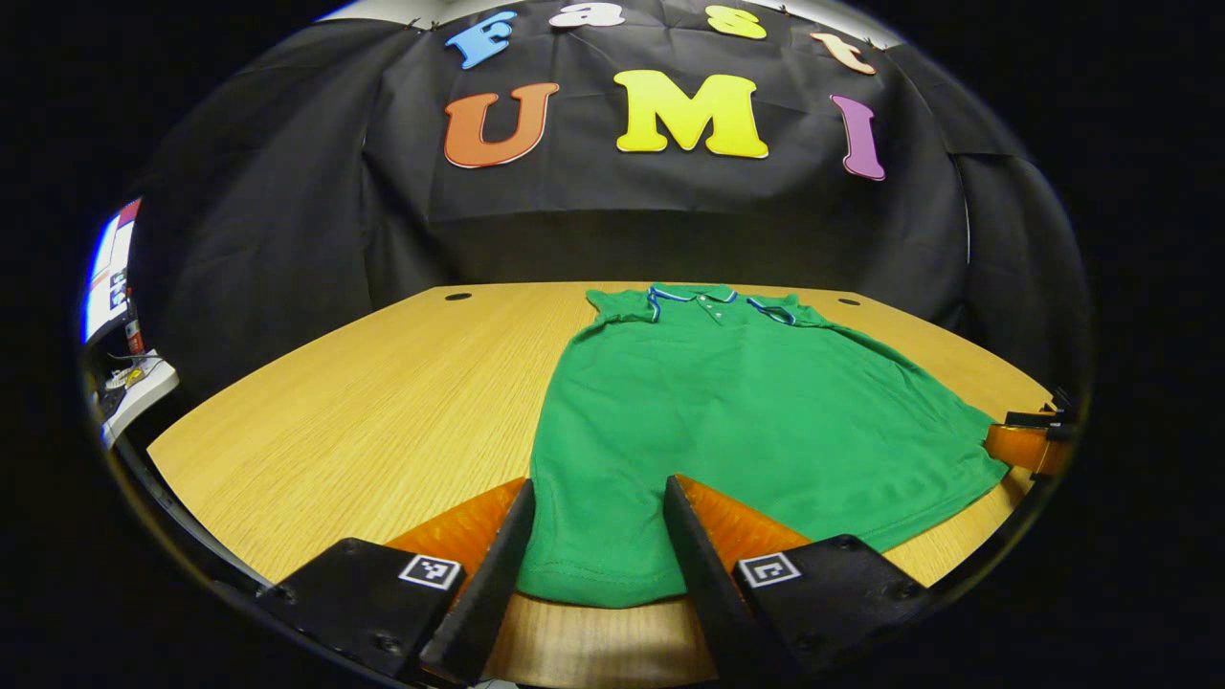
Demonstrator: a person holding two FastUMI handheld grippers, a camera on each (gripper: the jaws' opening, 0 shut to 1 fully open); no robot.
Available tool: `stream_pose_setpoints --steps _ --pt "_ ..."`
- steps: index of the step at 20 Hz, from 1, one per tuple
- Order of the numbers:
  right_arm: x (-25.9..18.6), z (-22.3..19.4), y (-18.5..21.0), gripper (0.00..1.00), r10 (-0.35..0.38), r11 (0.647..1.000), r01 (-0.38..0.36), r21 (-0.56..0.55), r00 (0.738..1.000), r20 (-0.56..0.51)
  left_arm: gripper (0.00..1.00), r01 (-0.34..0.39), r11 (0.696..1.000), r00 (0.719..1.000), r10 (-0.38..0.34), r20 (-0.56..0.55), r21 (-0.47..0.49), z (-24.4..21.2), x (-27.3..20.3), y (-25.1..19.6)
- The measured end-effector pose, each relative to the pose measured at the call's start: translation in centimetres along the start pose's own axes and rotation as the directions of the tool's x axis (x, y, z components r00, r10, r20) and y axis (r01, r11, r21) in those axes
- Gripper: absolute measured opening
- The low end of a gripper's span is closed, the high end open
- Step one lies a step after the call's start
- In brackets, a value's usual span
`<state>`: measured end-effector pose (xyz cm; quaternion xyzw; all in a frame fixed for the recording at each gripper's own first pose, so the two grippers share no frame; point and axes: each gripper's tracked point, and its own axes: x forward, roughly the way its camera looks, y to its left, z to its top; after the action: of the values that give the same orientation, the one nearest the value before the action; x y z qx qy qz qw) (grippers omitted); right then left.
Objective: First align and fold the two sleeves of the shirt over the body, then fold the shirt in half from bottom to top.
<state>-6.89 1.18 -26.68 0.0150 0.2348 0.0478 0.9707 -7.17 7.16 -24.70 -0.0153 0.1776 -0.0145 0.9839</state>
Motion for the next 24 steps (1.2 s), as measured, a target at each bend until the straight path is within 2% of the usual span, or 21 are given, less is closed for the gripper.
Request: stream_pose_setpoints --steps 1,2,3,4,5,6,7,9,10,11,13,17,24 --pt "0.1 0.3 0.4 0.54 0.005 1.000 -0.005 -0.008 1.000 0.005 0.83 0.000 1.000 1.000 0.000 -0.002 0.003 0.0 0.1 -0.3" --pt "0.3 0.2 0.5 0.51 0.012 1.000 -0.012 -0.017 1.000 -0.003 0.75 -0.001 1.000 1.000 0.001 -0.003 0.005 0.1 0.2 -0.6" --pt "0.6 0.5 1.0 0.50 0.040 0.999 -0.039 -0.020 0.999 0.011 0.63 -0.005 1.000 1.000 0.006 -0.006 0.012 0.1 0.2 -0.8" --pt "1.0 0.1 1.9 0.50 0.089 0.996 -0.089 0.025 0.996 -0.007 0.57 -0.005 1.000 1.000 0.005 -0.010 0.020 0.1 0.2 -1.1" --pt "1.4 0.6 1.8 0.11 0.094 0.993 -0.095 0.070 0.995 0.018 0.47 0.000 1.000 1.000 0.000 -0.012 0.026 0.2 0.3 -1.5" --pt "1.5 0.6 1.8 0.10 0.093 0.993 -0.093 0.072 0.996 0.001 0.40 0.002 1.000 1.000 -0.002 -0.013 0.030 0.4 0.6 -1.7" --pt "1.7 0.8 1.8 0.11 0.089 0.994 -0.090 0.057 0.996 0.005 0.24 0.004 0.999 1.000 -0.003 -0.017 0.037 0.4 0.8 -1.8" --pt "1.5 0.7 1.9 0.11 0.089 0.995 -0.089 0.048 0.996 0.008 0.11 0.010 0.999 1.000 -0.009 -0.029 0.030 0.7 1.1 -1.8" --pt "1.4 0.9 1.7 0.11 0.095 0.994 -0.095 0.062 0.995 0.001 0.10 0.014 1.000 0.999 -0.014 -0.040 0.011 0.8 1.1 -1.8" --pt "1.6 0.9 1.9 0.00 0.105 0.991 -0.104 0.086 0.994 -0.006 0.08 0.021 1.000 0.999 -0.021 -0.044 -0.008 0.8 1.1 -2.0" --pt "1.4 1.3 1.6 0.00 0.117 0.987 -0.116 0.109 0.993 -0.004 0.08 0.022 0.999 0.999 -0.023 -0.038 -0.039 1.3 0.8 -1.9" --pt "0.4 2.9 0.6 0.00 0.099 0.990 -0.102 0.101 0.994 0.037 0.07 0.023 0.999 1.000 -0.023 -0.001 -0.043 3.2 -0.1 -1.6" --pt "-1.6 10.7 -1.3 0.00 0.097 0.992 -0.110 0.054 0.974 0.203 0.07 0.043 0.999 0.993 -0.040 0.109 -0.023 9.5 -0.5 -2.1"
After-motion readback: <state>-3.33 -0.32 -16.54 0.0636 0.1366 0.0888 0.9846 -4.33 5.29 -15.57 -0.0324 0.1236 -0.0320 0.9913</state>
